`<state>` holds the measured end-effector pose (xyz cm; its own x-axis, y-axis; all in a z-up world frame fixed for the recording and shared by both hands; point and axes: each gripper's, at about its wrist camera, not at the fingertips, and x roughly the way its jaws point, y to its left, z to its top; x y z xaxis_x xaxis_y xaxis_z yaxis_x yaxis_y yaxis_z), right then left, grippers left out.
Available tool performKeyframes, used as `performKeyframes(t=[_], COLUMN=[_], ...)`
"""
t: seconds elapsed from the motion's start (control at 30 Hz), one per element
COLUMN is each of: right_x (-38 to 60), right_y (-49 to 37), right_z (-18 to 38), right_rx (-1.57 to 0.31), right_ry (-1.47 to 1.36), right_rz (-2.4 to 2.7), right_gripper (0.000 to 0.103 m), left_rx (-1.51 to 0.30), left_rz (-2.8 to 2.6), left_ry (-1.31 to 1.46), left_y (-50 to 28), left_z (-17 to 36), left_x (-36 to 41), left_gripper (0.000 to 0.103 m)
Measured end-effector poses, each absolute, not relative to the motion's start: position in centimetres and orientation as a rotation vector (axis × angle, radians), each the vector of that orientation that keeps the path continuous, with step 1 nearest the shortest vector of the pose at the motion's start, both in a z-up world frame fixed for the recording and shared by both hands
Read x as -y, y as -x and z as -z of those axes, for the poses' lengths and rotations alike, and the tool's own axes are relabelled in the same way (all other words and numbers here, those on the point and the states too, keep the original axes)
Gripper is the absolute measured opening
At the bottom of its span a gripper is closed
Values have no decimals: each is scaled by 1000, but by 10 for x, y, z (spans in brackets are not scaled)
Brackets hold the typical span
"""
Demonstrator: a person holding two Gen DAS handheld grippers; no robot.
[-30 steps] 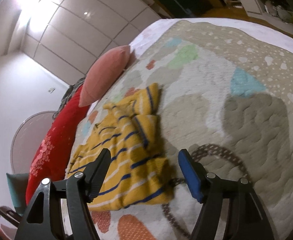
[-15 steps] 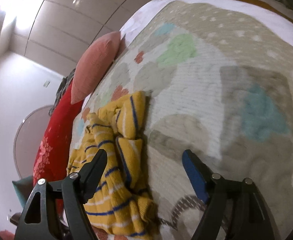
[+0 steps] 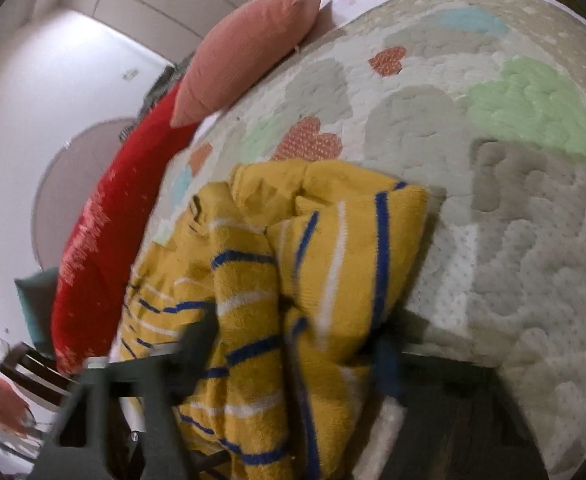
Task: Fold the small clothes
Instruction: 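Grasp the sweater edge with the right tool and lift it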
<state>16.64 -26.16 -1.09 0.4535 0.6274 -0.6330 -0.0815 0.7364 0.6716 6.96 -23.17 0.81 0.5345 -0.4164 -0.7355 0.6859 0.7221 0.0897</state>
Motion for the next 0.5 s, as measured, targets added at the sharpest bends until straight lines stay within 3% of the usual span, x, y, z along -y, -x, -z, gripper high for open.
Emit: performKeyframes(t=[0.07,0.17,0.5], right_x=[262,260,148], right_y=[-165,-160,-167], right_z=[10,0,-98], right_rx=[-1013,-998,-965], right_ry=[-650,-692,-639], right_rz=[-473,-464,-565], right_gripper=[29,28,28], left_rx=[-768,-781,-658], left_rz=[677,692,595], left_ry=[-347,-253,128], left_y=[-73,-76,-64], left_z=[-15,-28,-102], left_x=[226,207,62], left_gripper=[30,14,11])
